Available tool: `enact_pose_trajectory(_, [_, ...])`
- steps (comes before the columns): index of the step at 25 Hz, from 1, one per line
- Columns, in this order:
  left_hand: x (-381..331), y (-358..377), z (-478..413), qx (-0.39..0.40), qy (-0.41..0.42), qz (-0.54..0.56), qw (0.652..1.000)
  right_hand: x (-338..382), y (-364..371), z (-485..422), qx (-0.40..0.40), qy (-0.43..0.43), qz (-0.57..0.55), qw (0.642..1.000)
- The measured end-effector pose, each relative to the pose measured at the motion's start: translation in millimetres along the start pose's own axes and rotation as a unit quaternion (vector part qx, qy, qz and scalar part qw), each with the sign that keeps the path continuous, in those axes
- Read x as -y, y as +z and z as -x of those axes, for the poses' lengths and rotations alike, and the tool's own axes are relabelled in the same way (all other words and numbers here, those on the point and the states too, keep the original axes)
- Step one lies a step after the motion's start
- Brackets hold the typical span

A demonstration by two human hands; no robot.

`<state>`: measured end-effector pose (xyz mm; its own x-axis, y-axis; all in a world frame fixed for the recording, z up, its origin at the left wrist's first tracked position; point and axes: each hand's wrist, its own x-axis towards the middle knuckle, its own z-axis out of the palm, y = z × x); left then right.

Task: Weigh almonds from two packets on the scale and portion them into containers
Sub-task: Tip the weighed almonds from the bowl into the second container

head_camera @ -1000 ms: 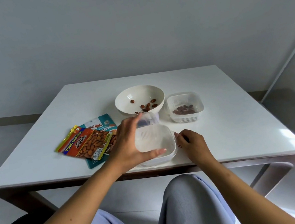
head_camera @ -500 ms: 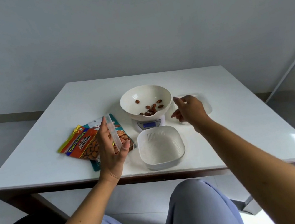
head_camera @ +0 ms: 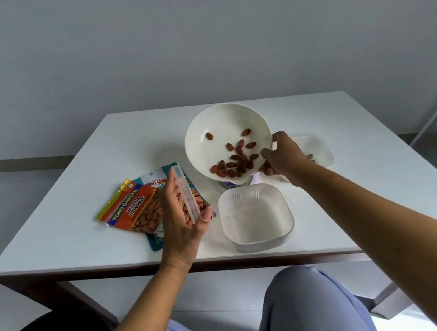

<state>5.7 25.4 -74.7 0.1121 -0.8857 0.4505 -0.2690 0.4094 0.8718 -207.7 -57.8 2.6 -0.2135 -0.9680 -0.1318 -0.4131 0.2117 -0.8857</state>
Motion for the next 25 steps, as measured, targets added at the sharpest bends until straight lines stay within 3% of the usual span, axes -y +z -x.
enact_pose_trajectory(9, [-5, -2, 0, -0.029, -0.019, 0.037, 0.999, -22, -21, 44, 0.002, -0.152, 0.012, 0.988])
enact_pose_trajectory(19, [-7, -1, -1, -0.035, -0.018, 0.032, 0.999, -60, -27, 62, -0.022, -0.323, 0.03, 0.946])
enact_pose_trajectory(25, [2, -2, 0, -0.022, -0.039, 0.045, 0.998, -63, -27, 65, -0.051, -0.352, 0.012, 0.934])
